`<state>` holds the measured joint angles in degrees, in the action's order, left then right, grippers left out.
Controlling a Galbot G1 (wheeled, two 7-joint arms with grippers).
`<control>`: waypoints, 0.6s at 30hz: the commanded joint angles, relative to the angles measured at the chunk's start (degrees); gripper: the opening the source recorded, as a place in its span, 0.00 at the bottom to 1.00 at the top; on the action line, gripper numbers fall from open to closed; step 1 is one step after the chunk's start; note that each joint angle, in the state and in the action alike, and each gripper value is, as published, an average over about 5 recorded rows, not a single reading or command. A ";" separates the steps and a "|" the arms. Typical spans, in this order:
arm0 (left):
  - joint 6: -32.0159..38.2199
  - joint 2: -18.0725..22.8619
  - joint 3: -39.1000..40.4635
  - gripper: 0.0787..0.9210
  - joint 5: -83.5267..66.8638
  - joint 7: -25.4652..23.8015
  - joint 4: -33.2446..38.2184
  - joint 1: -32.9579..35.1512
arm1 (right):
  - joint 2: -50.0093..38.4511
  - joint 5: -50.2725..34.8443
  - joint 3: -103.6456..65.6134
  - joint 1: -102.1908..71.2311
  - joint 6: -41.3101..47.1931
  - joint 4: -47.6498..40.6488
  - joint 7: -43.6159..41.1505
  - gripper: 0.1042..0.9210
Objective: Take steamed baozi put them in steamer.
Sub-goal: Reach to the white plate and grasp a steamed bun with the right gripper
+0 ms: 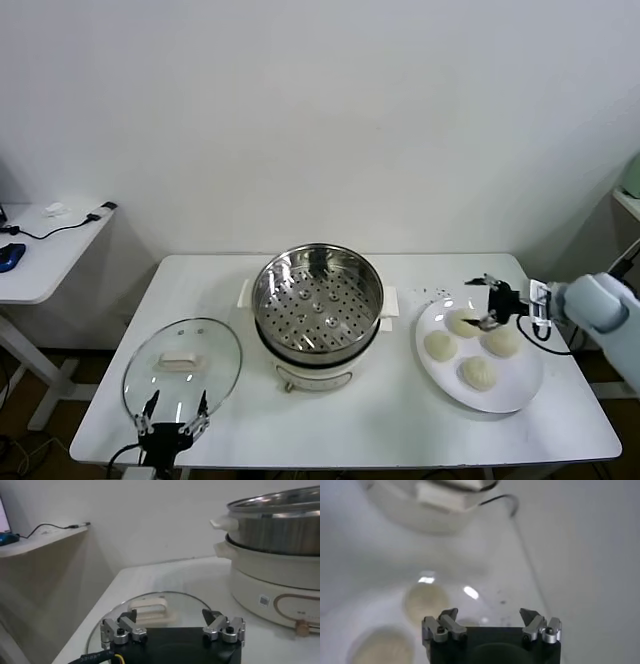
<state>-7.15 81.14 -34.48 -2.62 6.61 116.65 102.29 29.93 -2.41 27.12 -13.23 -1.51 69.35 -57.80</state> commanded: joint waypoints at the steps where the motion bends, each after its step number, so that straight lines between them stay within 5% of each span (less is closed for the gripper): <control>1: 0.26 0.17 0.06 0.88 0.22 -0.02 -0.36 0.02 | 3.16 -0.76 31.57 27.14 -0.95 -12.55 -13.36 0.88; 18: 0.61 1.83 -0.30 0.88 1.18 -0.01 -1.05 -0.19 | 17.01 -1.43 32.88 22.57 7.55 -20.50 -4.59 0.88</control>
<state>-6.63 82.78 -34.76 -1.48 6.61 115.71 102.08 41.77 -4.12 55.53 7.51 3.82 53.97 -62.76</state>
